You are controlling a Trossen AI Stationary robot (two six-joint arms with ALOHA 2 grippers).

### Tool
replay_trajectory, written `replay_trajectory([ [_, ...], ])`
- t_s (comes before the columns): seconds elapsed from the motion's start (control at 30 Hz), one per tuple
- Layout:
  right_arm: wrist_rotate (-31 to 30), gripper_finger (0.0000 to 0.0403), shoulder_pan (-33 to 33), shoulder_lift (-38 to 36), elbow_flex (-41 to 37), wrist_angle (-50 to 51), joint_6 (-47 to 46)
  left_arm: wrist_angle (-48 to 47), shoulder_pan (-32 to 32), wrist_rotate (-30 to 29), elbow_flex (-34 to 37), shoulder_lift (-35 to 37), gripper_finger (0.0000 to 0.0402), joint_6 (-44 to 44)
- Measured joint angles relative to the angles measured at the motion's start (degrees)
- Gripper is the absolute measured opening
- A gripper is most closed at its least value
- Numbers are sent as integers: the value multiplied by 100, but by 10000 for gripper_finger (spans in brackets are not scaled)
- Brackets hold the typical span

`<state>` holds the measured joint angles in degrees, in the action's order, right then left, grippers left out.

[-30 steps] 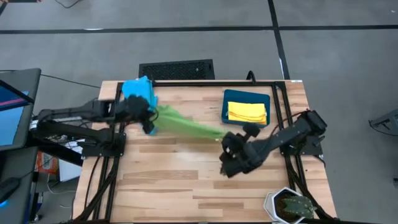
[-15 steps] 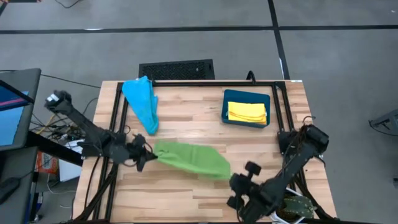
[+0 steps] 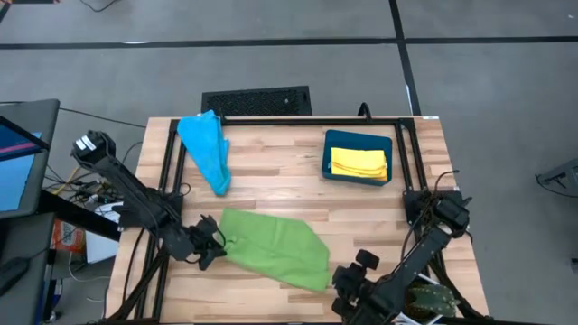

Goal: Fold microfiber towels
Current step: Fold the green microfiber cloth

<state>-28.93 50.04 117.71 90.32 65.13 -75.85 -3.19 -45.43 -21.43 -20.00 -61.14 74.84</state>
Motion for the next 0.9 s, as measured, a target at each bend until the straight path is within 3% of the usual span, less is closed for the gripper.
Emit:
replay_trajectory([
  [0.17,-84,194,-107,-3,-65,-730,-427,163,0,241,-1,-442,134,84],
  [0.3,388,195,-246,4,-573,-1753,-1216,185,-31,324,1,-714,163,246],
  [0.43,826,192,-332,-11,-938,-2123,-2234,345,-33,287,1,-801,183,516],
  [0.6,757,196,-328,-289,-1255,-2292,-3012,709,-31,101,1,-785,193,673],
  [0.9,789,197,-412,-867,-2130,-3664,-3582,1066,-31,-38,1,-785,190,864],
])
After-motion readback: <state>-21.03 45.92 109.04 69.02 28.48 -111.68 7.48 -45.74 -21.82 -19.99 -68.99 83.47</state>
